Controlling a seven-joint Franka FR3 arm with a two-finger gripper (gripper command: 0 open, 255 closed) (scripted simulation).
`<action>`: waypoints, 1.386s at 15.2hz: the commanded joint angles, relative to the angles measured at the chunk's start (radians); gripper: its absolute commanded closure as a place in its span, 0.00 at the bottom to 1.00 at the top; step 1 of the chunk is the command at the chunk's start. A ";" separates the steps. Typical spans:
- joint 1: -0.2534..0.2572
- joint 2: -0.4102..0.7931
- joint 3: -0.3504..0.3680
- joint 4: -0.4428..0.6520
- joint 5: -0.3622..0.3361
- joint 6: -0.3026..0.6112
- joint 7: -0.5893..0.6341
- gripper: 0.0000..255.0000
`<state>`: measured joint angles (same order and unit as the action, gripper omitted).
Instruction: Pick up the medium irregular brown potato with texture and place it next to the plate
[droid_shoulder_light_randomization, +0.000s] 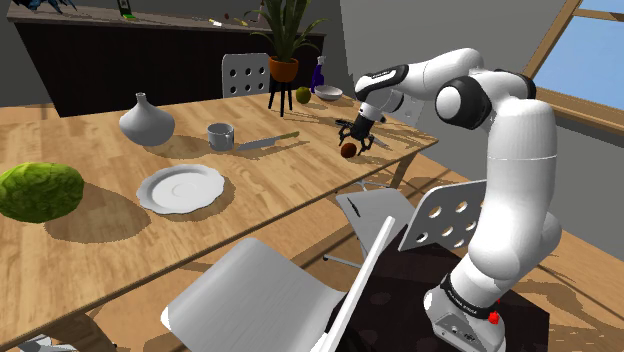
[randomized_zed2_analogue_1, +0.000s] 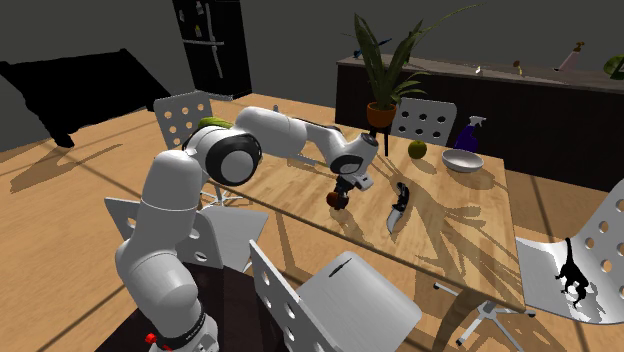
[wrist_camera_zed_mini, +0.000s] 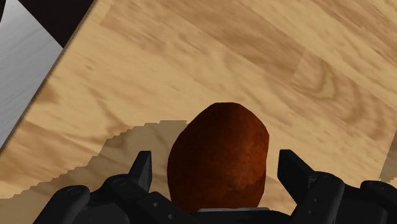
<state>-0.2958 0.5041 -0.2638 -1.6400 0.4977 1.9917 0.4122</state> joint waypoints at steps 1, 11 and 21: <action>0.001 0.002 0.001 -0.002 0.001 0.004 0.000 0.00; 0.001 0.002 0.001 -0.002 0.001 0.004 0.000 1.00; 0.003 -0.027 -0.006 0.021 -0.014 -0.043 0.022 1.00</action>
<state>-0.2940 0.4851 -0.2680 -1.6214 0.4870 1.9586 0.4291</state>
